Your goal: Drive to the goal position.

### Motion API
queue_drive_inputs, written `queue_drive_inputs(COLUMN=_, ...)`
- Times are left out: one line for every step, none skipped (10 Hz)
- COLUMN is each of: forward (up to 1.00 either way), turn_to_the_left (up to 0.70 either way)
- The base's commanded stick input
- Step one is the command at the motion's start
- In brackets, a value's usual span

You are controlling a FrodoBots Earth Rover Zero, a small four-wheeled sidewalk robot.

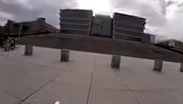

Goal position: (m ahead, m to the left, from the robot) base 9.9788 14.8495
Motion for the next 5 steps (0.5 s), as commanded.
queue_drive_inputs(forward=0.7, turn_to_the_left=0.0)
queue_drive_inputs(forward=0.7, turn_to_the_left=0.0)
queue_drive_inputs(forward=0.7, turn_to_the_left=0.0)
queue_drive_inputs(forward=0.7, turn_to_the_left=0.0)
queue_drive_inputs(forward=0.7, turn_to_the_left=0.0)
